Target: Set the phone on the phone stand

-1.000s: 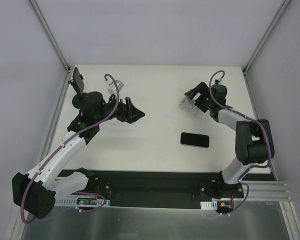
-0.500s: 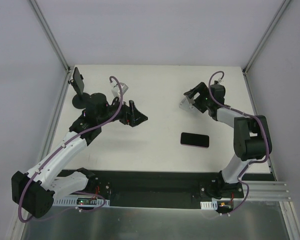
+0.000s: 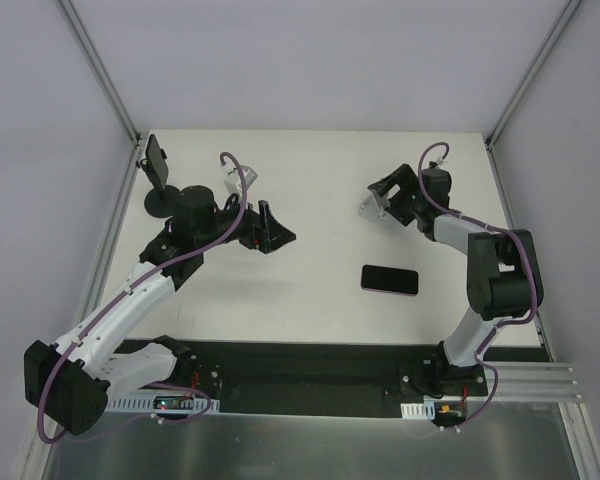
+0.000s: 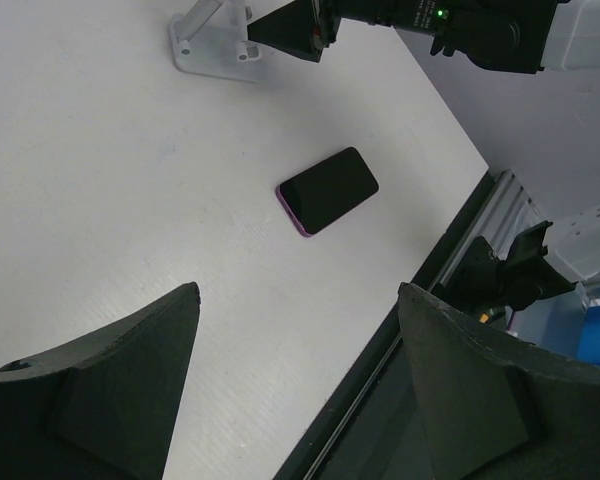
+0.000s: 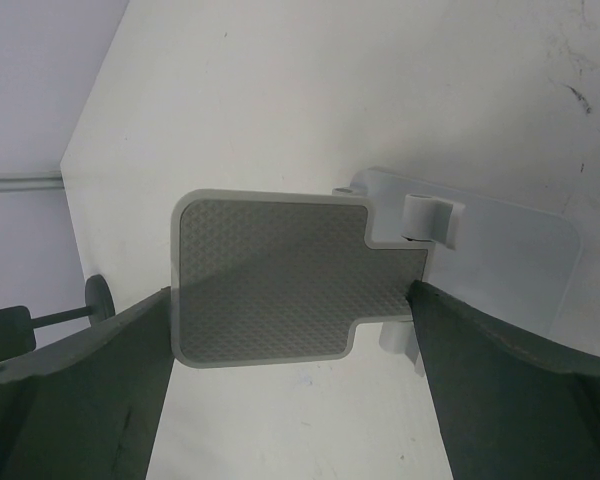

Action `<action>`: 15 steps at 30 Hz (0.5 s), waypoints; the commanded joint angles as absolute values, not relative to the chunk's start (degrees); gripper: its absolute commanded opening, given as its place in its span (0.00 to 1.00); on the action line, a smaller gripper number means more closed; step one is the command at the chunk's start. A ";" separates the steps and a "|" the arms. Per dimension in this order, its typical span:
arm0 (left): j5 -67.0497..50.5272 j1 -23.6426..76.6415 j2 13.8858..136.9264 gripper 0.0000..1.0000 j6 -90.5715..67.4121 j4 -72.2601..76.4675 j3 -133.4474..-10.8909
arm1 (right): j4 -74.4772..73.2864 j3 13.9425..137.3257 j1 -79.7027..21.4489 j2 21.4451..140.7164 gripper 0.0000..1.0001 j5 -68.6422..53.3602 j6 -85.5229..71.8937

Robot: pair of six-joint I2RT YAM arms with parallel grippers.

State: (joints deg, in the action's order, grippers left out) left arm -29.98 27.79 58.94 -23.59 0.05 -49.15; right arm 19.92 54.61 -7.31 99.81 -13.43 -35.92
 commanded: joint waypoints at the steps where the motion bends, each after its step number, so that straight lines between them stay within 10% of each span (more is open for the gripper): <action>1: -31.29 28.12 58.89 0.78 -23.12 0.88 -51.24 | 20.74 55.19 -6.24 100.72 0.96 -14.94 -34.98; 15: -31.02 26.99 60.64 0.78 -23.03 0.79 -51.15 | 24.43 53.70 -8.52 100.38 0.89 -20.21 -39.37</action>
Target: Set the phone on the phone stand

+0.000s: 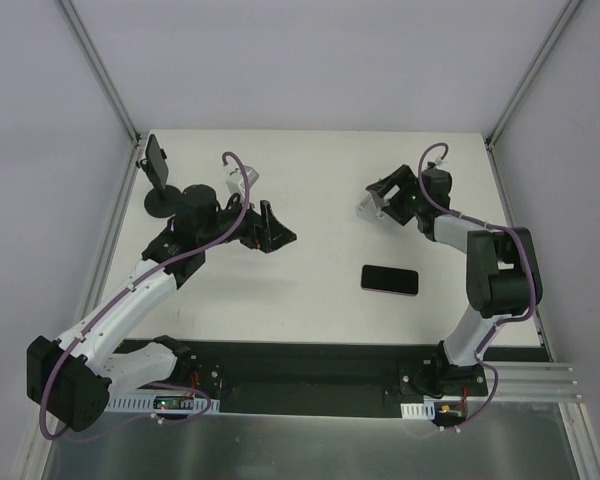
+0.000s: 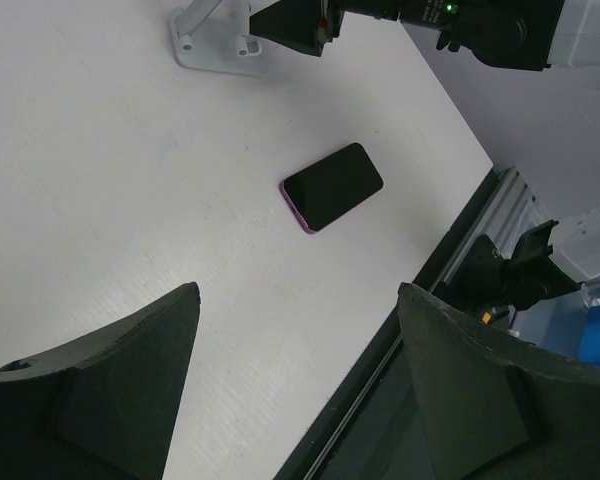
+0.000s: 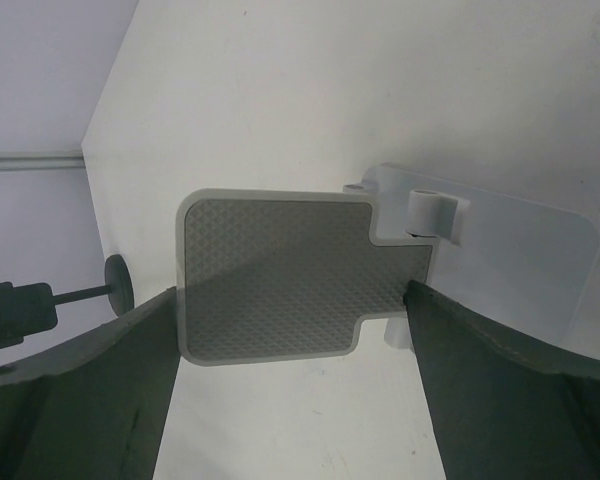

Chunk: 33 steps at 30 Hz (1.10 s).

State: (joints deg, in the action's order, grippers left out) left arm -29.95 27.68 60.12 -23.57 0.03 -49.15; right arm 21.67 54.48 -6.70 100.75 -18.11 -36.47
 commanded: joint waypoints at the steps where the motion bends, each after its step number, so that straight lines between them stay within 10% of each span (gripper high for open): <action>1: -31.11 26.90 60.64 0.78 -23.03 0.88 -51.15 | 24.43 53.53 -9.48 100.20 0.89 -20.21 -39.55; 16: -30.32 25.66 60.56 0.79 -22.24 0.70 -51.06 | 25.66 50.80 -26.63 94.22 0.86 -14.15 -44.57; 22: -31.20 25.58 61.35 0.79 -21.88 0.35 -51.50 | 21.20 50.72 -25.66 85.97 1.00 -14.42 -36.75; 33: -37.00 25.58 65.47 0.91 -23.29 0.26 -52.65 | 20.91 61.33 -15.47 96.57 0.97 -28.55 -25.58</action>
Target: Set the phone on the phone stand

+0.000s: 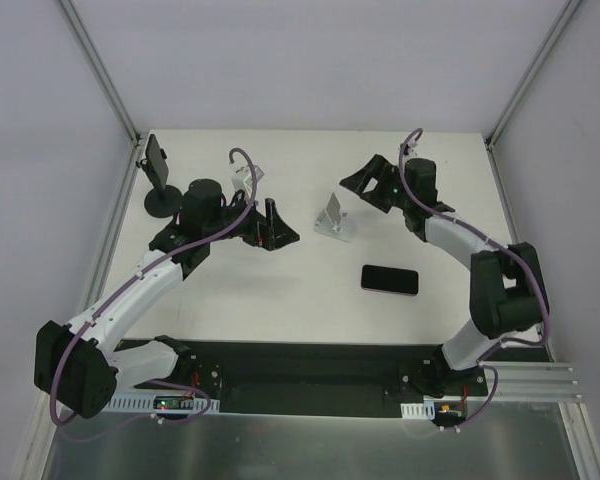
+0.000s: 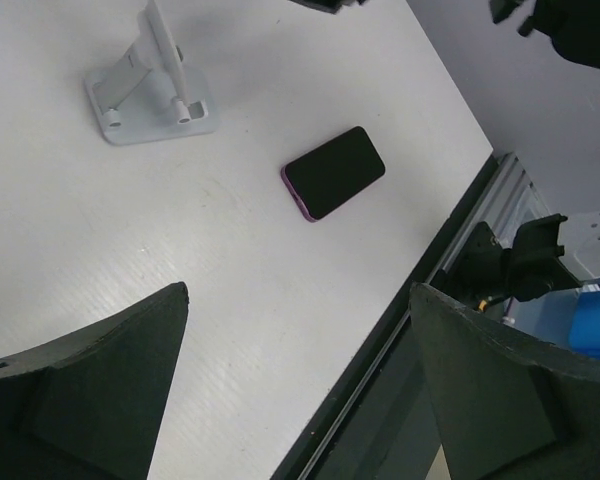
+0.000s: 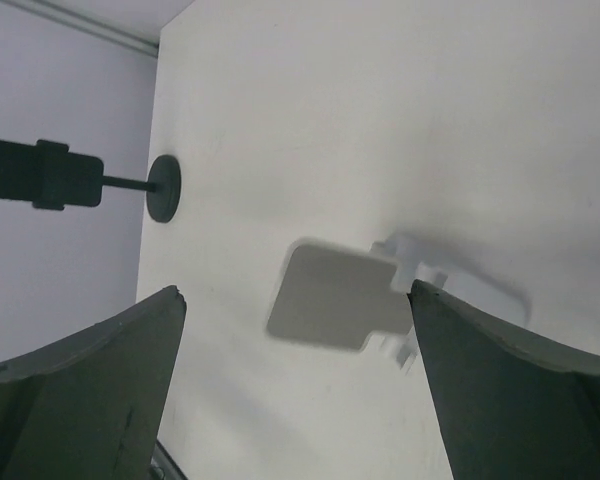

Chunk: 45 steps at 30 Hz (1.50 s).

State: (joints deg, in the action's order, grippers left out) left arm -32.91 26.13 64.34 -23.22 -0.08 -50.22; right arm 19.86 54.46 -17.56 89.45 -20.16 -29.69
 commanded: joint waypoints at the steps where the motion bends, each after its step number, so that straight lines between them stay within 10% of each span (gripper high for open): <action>1: -37.35 25.58 65.74 0.97 -23.29 0.26 -52.73 | 20.92 62.74 -15.38 98.16 0.97 -29.43 -25.49; 19: -37.35 25.58 66.36 0.99 -21.88 -1.58 -53.52 | 41.65 55.21 -20.39 105.74 0.97 -29.89 -41.57; 45: -37.35 25.58 65.48 0.99 -21.36 -2.11 -53.79 | 41.06 36.12 -41.75 87.72 0.97 8.34 -64.35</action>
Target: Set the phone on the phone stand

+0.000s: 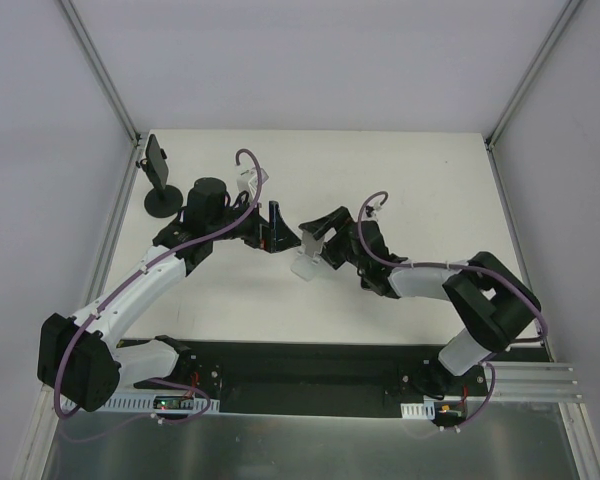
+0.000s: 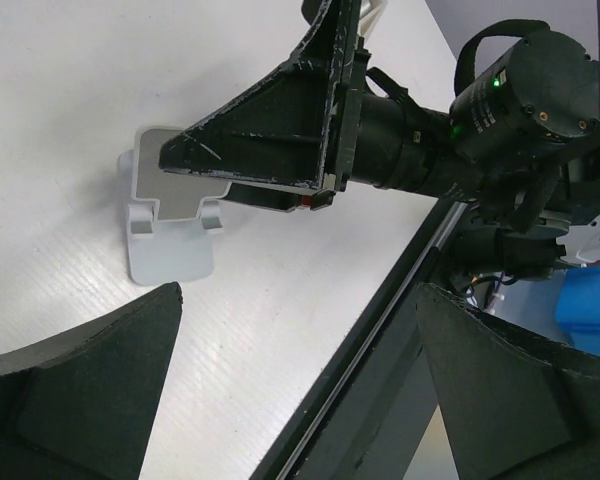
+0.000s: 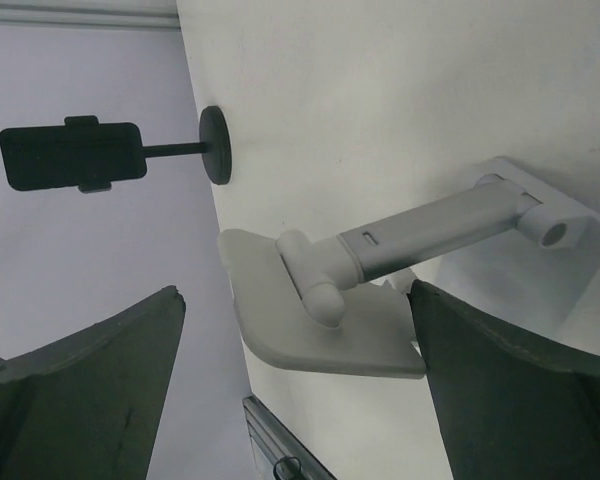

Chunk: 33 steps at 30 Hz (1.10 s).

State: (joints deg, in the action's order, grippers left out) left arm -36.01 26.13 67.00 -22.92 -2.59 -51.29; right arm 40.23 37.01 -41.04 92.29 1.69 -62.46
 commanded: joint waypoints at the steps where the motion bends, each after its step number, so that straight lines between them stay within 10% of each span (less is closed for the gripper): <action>1: -37.35 25.58 65.22 0.99 -21.36 -2.11 -53.79 | 38.78 36.30 -41.66 85.80 0.97 10.09 -63.12; 21: -38.50 25.58 63.64 0.98 -22.94 -2.11 -53.97 | 6.95 39.29 -48.69 71.46 0.88 9.75 -24.36; 33: -21.73 25.58 62.76 0.98 -40.07 -8.00 -59.76 | -3.60 49.11 -53.08 80.41 0.80 18.45 -33.04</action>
